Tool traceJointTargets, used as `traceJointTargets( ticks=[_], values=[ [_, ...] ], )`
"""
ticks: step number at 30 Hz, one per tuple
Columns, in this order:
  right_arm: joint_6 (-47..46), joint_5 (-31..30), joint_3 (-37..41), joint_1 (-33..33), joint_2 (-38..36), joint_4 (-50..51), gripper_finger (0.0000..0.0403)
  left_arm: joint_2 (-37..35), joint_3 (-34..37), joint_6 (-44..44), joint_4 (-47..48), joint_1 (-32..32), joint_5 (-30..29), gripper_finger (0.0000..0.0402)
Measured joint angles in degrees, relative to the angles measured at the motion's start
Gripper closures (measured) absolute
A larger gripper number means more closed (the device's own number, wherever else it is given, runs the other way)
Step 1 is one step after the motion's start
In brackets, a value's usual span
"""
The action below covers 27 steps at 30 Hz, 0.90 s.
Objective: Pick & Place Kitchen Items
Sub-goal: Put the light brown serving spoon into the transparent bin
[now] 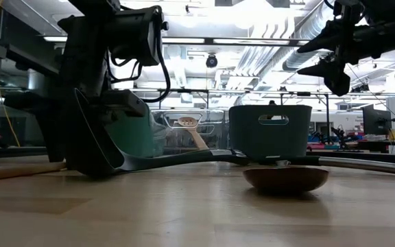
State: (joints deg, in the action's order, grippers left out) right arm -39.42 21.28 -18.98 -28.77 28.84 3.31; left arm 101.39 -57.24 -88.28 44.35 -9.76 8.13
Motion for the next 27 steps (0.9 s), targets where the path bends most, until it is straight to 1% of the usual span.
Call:
traceJointTargets(
  ticks=[8,18,27],
  values=[
    [0.13,-0.02,0.0,0.0,0.0,0.0,0.0188,-0.68,-2.94,2.47,3.95,-0.04,-0.9,0.0326],
    [0.61,-0.04,0.0,0.0,-0.01,-0.01,0.0188,-0.9,-5.55,3.23,3.8,-0.02,-0.42,0.0325],
    [0.67,-0.04,0.0,0.0,0.0,0.0,0.0188,-1.06,-8.34,4.49,7.55,0.0,-0.2,0.0325]
  ],
)
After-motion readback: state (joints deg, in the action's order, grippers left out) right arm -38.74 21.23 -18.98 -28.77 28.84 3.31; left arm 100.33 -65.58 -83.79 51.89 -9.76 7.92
